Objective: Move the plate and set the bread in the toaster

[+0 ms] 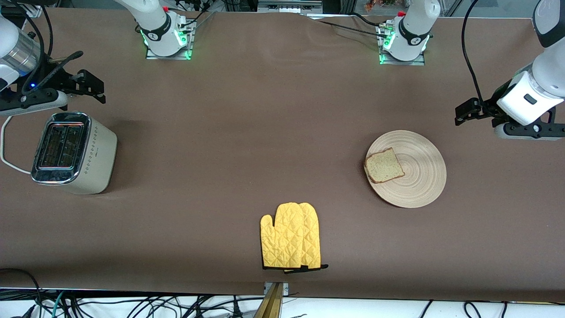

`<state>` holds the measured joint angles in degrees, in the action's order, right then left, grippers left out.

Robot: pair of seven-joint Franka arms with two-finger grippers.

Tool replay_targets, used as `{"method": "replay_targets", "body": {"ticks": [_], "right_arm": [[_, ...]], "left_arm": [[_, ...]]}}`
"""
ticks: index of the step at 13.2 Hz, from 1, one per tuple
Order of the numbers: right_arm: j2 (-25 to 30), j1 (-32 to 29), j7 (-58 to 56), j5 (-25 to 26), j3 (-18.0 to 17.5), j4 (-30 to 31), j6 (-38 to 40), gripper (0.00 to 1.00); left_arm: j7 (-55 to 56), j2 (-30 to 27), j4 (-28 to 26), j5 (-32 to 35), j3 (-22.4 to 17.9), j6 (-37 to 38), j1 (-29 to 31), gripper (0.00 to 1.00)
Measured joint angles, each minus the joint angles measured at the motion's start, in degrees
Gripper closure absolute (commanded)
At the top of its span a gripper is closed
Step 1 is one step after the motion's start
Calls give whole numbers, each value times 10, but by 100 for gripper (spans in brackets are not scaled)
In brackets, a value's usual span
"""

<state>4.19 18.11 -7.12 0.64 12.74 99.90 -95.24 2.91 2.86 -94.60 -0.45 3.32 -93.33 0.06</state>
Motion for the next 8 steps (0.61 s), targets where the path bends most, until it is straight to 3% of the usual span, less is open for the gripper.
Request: {"method": "replay_targets", "body": {"ticks": [2,5,8], "right_arm": [[0,0,0,0,0,0,0,0],[0,0,0,0,0,0,0,0],[0,0,0,0,0,0,0,0]], "left_arm": [[1,5,0,-17,-2,5,17,0],[-9,34,0,-119,-4,25,90,0],[-127,89,-1,-169,-5,36,154,0]]}}
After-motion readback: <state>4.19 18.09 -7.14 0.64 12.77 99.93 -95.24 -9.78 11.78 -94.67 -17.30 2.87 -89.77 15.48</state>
